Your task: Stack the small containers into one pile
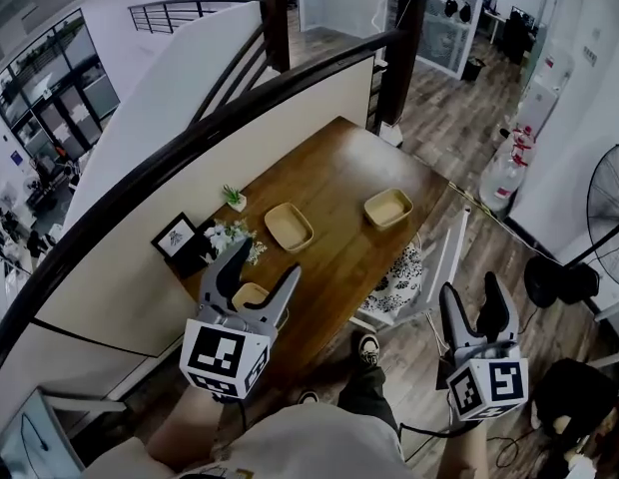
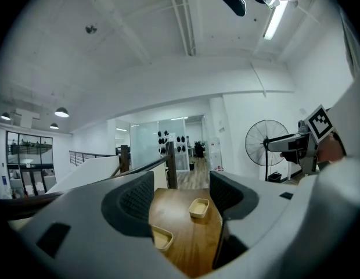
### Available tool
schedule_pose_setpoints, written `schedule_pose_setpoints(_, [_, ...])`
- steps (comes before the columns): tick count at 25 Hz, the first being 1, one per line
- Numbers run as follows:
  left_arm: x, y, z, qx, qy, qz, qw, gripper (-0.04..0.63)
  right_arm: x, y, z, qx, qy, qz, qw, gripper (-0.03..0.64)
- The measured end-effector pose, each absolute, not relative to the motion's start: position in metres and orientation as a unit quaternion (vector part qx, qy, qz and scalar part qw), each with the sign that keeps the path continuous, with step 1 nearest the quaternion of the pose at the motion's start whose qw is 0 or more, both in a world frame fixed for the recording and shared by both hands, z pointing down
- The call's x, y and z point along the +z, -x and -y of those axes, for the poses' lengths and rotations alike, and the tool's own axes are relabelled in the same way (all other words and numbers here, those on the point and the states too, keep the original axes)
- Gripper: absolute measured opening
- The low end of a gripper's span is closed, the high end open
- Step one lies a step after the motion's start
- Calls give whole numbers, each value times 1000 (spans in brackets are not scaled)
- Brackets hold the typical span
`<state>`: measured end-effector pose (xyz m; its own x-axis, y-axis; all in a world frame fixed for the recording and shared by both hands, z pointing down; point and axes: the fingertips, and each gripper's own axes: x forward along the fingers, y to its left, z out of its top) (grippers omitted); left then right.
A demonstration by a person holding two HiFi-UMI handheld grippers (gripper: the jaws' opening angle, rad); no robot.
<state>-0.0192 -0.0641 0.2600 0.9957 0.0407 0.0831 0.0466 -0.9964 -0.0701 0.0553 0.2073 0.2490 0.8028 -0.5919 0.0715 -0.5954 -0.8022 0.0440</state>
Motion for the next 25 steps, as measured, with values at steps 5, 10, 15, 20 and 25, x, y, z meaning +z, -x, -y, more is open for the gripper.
schedule_pose_setpoints(5, [266, -26, 70, -53, 998, -9, 29, 302, 252, -115, -193, 24, -934, 355, 37, 319])
schedule_pose_setpoints(10, [267, -82, 68, -65, 997, -34, 21, 301, 251, -184, -177, 20, -915, 402, 36, 318])
schedule_pose_setpoints(15, [261, -129, 65, -74, 995, -66, 21, 298, 253, -252, -170, 33, -899, 435, 38, 318])
schedule_pose_setpoints(20, [265, -171, 60, -78, 992, -102, 13, 298, 261, -315, -168, 46, -883, 465, 40, 316])
schedule_pose_setpoints(25, [269, -199, 53, -81, 988, -130, 0, 296, 268, -361, -164, 53, -865, 497, 48, 316])
